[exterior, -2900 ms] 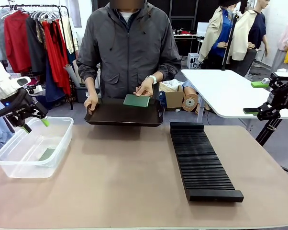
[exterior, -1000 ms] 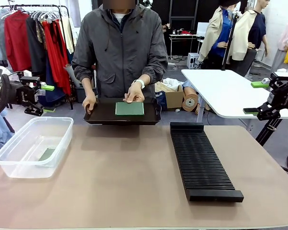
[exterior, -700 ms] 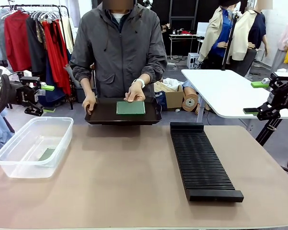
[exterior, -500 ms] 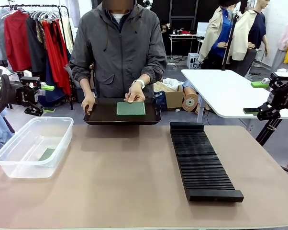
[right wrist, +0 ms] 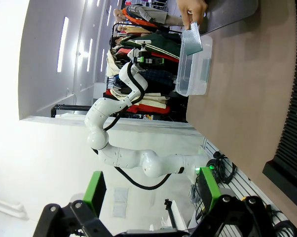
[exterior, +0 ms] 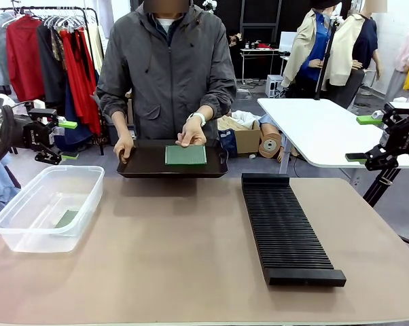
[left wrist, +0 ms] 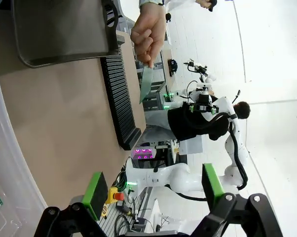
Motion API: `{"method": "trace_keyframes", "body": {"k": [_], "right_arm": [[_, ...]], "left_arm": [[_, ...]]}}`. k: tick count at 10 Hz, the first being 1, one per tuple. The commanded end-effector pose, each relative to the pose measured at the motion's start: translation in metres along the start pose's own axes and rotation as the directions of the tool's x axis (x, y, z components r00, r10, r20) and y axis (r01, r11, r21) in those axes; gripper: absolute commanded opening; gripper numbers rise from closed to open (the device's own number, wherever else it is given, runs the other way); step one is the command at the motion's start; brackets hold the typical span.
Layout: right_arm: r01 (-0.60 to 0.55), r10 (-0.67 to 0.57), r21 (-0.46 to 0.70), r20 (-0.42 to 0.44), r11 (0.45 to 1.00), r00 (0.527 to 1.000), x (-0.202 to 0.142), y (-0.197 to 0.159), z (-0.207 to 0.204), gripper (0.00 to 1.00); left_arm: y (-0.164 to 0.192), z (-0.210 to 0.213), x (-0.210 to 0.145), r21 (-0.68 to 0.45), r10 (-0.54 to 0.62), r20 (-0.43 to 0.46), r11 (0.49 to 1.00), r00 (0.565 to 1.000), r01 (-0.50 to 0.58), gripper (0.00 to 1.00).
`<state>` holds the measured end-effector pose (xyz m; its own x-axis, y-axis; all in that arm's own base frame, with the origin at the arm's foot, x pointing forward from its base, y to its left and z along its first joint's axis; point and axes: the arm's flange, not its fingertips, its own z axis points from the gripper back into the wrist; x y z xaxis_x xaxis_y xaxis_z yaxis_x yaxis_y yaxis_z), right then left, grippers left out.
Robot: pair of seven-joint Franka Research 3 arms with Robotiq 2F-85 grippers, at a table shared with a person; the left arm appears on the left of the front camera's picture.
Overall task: Sort PCBs into racks and boxes based on the side picked up.
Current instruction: Pick up the Blank PCB handed by the Human.
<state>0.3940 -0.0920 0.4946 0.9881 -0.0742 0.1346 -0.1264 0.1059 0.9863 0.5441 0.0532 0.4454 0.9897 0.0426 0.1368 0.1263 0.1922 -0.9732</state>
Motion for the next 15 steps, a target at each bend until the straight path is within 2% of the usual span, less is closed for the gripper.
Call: {"method": "trace_keyframes", "body": {"k": [1, 2, 3, 6, 9, 11, 15], "right_arm": [[0.024, -0.024, 0.012, 0.011, 1.0, 1.0, 0.014, -0.008, -0.01, 1.0], [0.033, -0.032, -0.016, 0.045, 0.999, 0.998, 0.026, -0.018, -0.017, 1.0], [-0.027, 0.03, -0.099, 0.03, 0.995, 0.999, 0.036, -0.027, -0.022, 1.0], [-0.068, 0.069, -0.047, 0.029, 0.997, 0.997, 0.051, -0.052, -0.042, 1.0], [-0.108, 0.113, -0.093, 0.052, 0.99, 0.992, 0.071, -0.079, -0.063, 1.0], [-0.128, 0.131, -0.076, 0.046, 0.989, 0.99, 0.086, -0.095, -0.075, 1.0], [-0.104, 0.105, -0.021, 0.054, 0.994, 0.993, 0.108, -0.111, -0.111, 1.0]], "left_arm": [[-0.001, 0.0, 0.0, 0.003, 0.001, 0.0, 1.0, 1.0, -0.001, 1.0], [-0.001, 0.0, 0.0, 0.003, 0.001, 0.0, 1.0, 1.0, -0.001, 1.0], [-0.001, 0.0, 0.0, 0.003, 0.001, 0.0, 1.0, 1.0, -0.001, 1.0], [-0.001, 0.0, 0.0, 0.003, 0.001, 0.0, 1.0, 1.0, -0.001, 1.0], [-0.001, 0.0, 0.0, 0.003, 0.001, 0.0, 1.0, 1.0, -0.001, 1.0], [-0.001, 0.0, 0.0, 0.003, 0.001, 0.0, 1.0, 1.0, -0.001, 1.0], [-0.001, 0.0, 0.0, 0.003, 0.001, 0.0, 1.0, 1.0, -0.001, 1.0]]}}
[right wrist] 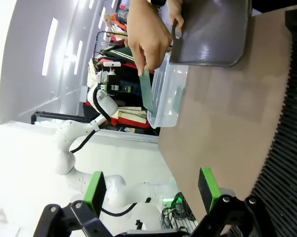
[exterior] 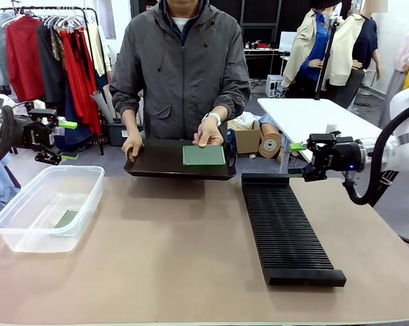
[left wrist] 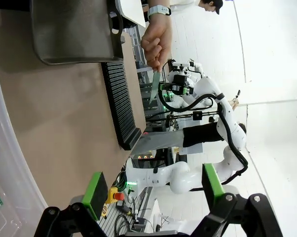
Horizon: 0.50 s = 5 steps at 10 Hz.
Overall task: Sort PCBs into racks and boxes based on the side picked up.
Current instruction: Pick up the Blank PCB handed by the Human.
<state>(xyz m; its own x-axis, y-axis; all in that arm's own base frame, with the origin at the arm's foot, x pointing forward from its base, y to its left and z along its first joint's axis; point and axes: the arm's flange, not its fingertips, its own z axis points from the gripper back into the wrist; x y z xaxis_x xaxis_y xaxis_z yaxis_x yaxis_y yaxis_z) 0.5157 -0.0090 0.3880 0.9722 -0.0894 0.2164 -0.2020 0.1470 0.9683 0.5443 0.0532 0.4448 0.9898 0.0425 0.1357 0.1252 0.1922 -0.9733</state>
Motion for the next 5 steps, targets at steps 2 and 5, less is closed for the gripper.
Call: {"method": "trace_keyframes", "body": {"k": [2, 5], "right_arm": [[-0.02, 0.019, 0.016, 0.04, 1.0, 0.999, 0.015, -0.006, -0.024, 1.0], [0.005, -0.006, 0.036, 0.027, 0.999, 1.0, 0.037, -0.015, -0.046, 1.0]], "left_arm": [[-0.002, 0.0, 0.0, 0.003, 0.0, 0.0, 1.0, 1.0, 0.0, 1.0], [-0.002, 0.0, 0.0, 0.003, 0.0, 0.0, 1.0, 1.0, 0.0, 1.0]]}}
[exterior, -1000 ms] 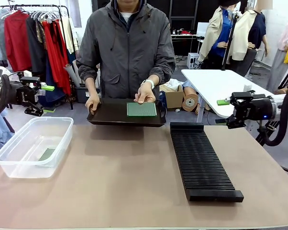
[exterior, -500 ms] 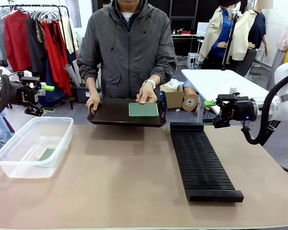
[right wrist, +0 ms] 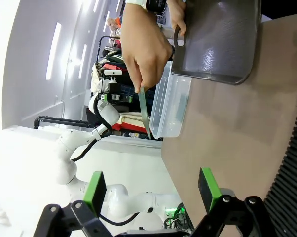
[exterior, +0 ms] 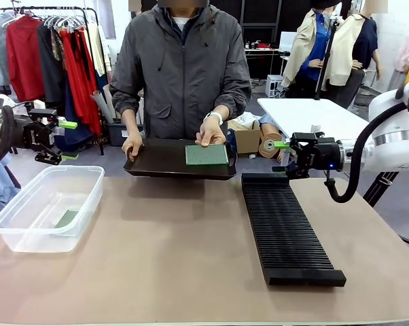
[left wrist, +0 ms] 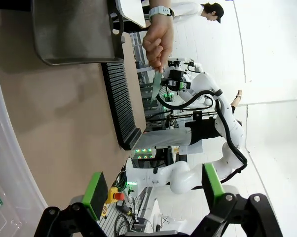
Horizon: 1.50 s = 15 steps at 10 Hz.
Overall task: Sort PCBs into racks and boxes based on the side picked up.
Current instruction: Pick up the Blank PCB handed by the Human.
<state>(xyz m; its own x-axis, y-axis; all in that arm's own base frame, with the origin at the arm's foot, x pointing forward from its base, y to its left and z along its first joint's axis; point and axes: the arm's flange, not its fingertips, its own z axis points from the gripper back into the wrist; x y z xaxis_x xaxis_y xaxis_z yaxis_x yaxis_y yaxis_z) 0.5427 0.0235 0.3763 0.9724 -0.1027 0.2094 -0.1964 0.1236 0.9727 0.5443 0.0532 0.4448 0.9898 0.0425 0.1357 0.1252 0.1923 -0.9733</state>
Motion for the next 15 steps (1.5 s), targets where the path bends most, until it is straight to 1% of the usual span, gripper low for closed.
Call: {"method": "trace_keyframes", "body": {"k": [1, 6, 10, 13, 15], "right_arm": [[-0.005, 0.005, 0.006, -0.002, 1.0, 1.0, 0.019, -0.004, -0.016, 1.0], [-0.001, 0.0, -0.012, -0.054, 1.0, 0.999, 0.037, -0.016, -0.059, 1.0], [-0.011, 0.014, 0.029, -0.089, 1.0, 0.996, 0.048, -0.027, -0.098, 1.0], [-0.013, 0.024, 0.082, -0.136, 0.997, 0.99, 0.052, -0.026, -0.121, 1.0], [-0.012, 0.026, 0.09, -0.157, 0.996, 0.987, 0.053, -0.027, -0.131, 1.0]], "left_arm": [[-0.002, 0.0, 0.0, 0.003, 0.0, 0.0, 1.0, 1.0, 0.0, 1.0], [-0.002, 0.0, 0.0, 0.003, 0.0, 0.0, 1.0, 1.0, 0.0, 1.0], [-0.002, 0.0, 0.0, 0.003, 0.0, 0.0, 1.0, 1.0, 0.0, 1.0], [-0.002, 0.0, 0.0, 0.003, 0.0, 0.0, 1.0, 1.0, 0.0, 1.0], [-0.002, 0.0, 0.0, 0.003, 0.0, 0.0, 1.0, 1.0, 0.0, 1.0]]}}
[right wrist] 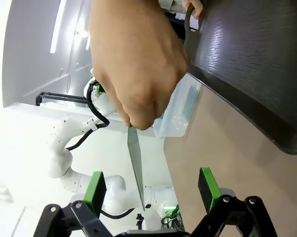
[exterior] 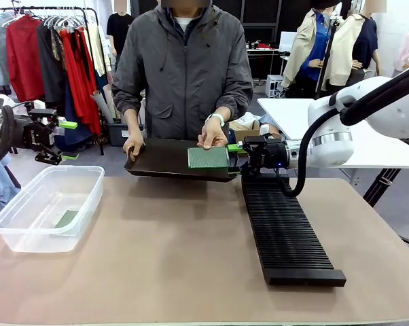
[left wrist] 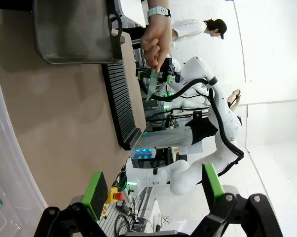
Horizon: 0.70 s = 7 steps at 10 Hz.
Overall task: Sort PCBs into racks and boxes based on the side picked up.
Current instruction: Pick up the Blank PCB handed by the Human.
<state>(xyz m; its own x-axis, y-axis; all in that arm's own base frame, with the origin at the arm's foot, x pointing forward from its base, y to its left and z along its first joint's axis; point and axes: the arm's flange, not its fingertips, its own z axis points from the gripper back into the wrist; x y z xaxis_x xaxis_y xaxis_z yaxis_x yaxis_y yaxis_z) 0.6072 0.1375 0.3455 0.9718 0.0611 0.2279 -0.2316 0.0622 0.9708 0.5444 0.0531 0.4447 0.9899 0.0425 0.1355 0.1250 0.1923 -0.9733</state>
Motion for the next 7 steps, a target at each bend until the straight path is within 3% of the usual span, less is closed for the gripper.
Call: {"method": "trace_keyframes", "body": {"k": [1, 7], "right_arm": [[0.008, -0.007, 0.043, -0.01, 0.999, 1.0, 0.011, 0.002, -0.011, 1.0], [-0.043, 0.043, 0.088, 0.001, 0.995, 0.999, 0.015, -0.001, -0.027, 1.0]], "left_arm": [[-0.002, 0.0, 0.0, 0.003, -0.001, 0.0, 1.0, 1.0, 0.001, 1.0], [-0.002, 0.0, 0.0, 0.003, -0.001, 0.0, 1.0, 1.0, 0.001, 1.0]]}}
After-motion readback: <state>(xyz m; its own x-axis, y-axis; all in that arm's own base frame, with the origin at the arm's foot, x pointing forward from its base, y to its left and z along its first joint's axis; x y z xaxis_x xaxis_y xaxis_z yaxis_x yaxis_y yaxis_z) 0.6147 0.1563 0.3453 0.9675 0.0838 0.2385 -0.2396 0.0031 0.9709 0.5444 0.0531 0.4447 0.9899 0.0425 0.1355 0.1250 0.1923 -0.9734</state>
